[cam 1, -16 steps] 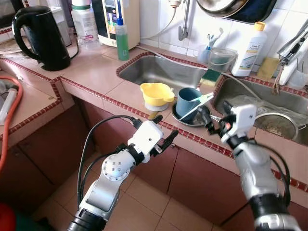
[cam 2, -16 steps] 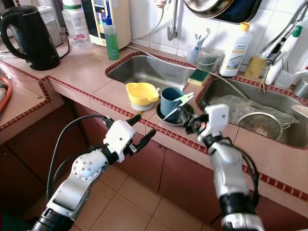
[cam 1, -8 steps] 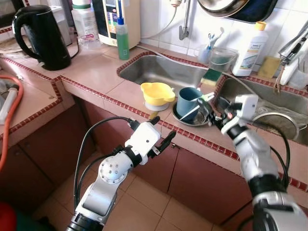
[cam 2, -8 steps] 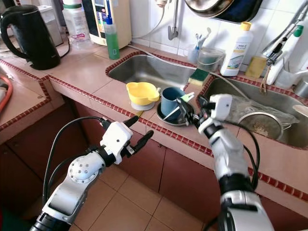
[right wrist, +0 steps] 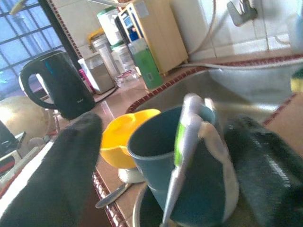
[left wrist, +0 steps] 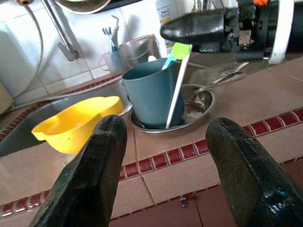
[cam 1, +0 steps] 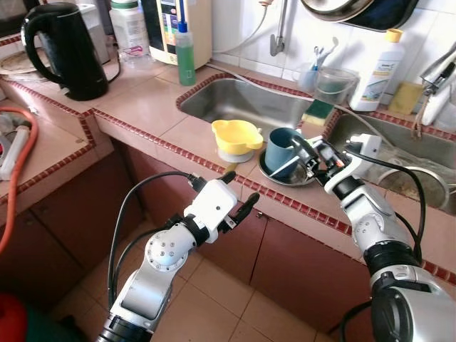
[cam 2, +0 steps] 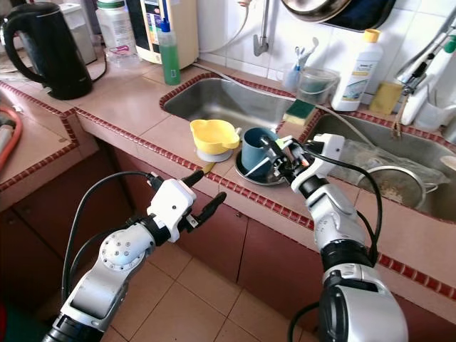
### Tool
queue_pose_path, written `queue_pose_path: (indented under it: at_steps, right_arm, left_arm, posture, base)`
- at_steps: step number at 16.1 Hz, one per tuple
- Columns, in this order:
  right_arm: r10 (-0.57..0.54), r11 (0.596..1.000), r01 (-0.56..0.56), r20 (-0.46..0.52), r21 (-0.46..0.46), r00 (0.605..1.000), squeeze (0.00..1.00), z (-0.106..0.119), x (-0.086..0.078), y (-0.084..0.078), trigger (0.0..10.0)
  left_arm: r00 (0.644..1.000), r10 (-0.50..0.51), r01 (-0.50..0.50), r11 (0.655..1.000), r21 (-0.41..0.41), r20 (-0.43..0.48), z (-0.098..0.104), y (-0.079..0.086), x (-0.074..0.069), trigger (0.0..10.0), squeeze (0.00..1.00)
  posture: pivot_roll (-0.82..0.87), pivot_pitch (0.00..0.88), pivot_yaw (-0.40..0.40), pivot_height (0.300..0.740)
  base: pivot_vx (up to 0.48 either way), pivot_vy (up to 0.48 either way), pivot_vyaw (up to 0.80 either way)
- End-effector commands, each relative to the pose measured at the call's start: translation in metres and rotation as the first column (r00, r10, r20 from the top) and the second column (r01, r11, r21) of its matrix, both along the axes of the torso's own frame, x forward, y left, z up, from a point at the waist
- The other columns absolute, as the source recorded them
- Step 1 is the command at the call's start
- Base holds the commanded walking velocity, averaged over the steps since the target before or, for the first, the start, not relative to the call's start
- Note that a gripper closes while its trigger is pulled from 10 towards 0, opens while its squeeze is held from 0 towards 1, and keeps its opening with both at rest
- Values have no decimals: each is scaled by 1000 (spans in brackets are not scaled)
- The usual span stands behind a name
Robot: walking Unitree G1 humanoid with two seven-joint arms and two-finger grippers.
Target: Kitchen organization
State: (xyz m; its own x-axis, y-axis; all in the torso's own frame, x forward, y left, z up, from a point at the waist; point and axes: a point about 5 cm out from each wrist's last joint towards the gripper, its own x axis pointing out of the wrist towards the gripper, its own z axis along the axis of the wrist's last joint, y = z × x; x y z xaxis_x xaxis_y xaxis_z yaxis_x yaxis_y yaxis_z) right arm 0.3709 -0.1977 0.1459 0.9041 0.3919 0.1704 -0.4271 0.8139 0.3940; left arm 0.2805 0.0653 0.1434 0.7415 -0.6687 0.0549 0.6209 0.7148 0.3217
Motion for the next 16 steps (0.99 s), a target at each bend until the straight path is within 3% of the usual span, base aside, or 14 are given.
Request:
queue_pose_path:
  at_steps: [1,16]
  right_arm:
    - [-6,1000,5,19,14,1000,0,7,3,-3,0]
    - [-61,998,61,42,-3,997,0,5,3,-6,0]
  left_arm:
    - [1000,11,-11,1000,-1,13,4,1,1,10000,0]
    - [1000,22,-22,999,-38,10,8,-1,1,10000,0]
  posture:
    - [-71,1,-5,740]
    - [-73,8,-7,740]
  base:
    - [0,0,0]
    - [0,0,0]
